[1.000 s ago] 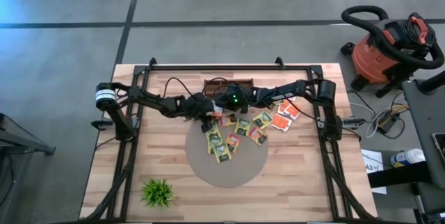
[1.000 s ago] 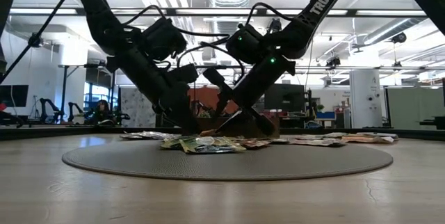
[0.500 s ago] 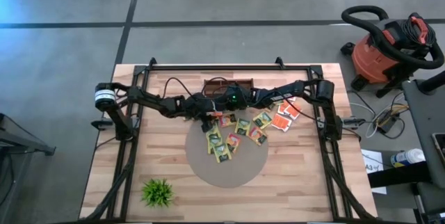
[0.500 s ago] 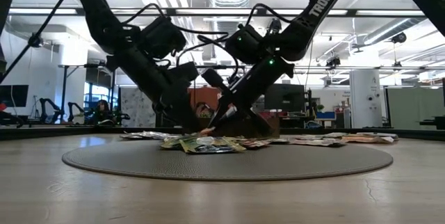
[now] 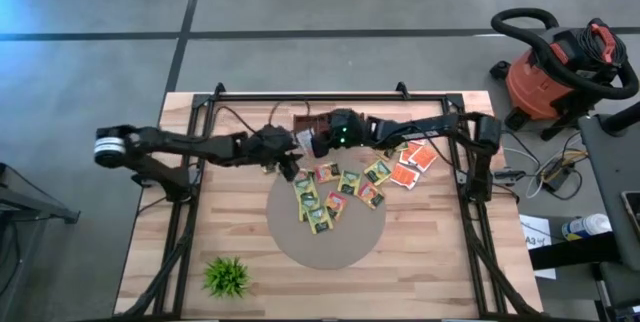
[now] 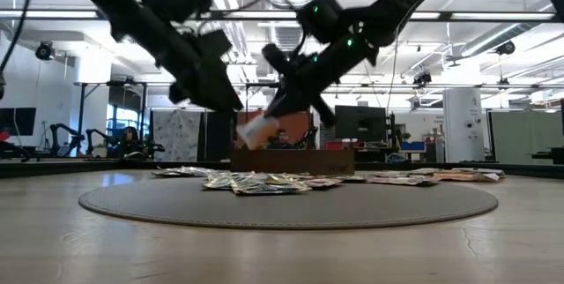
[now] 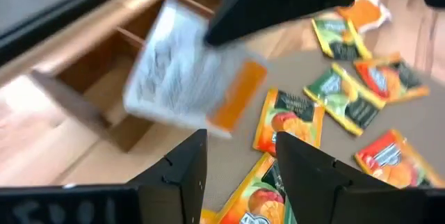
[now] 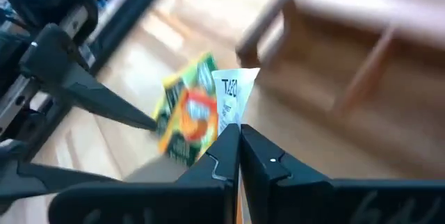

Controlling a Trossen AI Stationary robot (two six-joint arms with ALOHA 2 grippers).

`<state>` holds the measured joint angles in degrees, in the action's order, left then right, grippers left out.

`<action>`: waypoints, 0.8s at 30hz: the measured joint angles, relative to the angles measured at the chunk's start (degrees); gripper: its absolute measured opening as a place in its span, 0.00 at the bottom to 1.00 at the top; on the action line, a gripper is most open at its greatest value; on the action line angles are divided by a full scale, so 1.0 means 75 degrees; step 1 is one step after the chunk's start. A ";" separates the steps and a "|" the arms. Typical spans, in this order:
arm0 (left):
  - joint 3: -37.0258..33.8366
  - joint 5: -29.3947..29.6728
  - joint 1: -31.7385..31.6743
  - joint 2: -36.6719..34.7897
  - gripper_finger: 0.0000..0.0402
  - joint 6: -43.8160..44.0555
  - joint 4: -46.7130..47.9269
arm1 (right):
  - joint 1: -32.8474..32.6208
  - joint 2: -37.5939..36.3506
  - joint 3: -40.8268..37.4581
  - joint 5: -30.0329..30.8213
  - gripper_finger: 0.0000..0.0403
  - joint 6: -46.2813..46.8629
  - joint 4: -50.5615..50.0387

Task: Pick & Place Tea
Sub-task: Put the white tea bag into the left section of the wooden organizer

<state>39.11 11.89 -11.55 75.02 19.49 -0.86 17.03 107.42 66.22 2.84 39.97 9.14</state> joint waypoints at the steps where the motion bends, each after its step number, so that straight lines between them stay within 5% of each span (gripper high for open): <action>1: -0.0002 0.0073 0.0000 -0.0193 0.41 0.0110 0.0136 | 0.0086 -0.0116 0.0020 0.0043 0.02 -0.0171 0.0016; 11: -0.0005 0.0290 0.0040 -0.1570 0.41 0.0469 0.0329 | 0.1414 0.0337 0.0657 -0.0482 0.02 -0.1023 0.0531; 24: -0.0269 0.0689 0.0064 -0.1752 0.41 0.0882 0.0540 | 0.1603 0.2039 0.2572 -0.1212 0.02 -0.1579 0.0006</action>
<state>37.09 17.06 -11.07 61.89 26.11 3.19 29.06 122.72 85.51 -6.25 28.14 9.18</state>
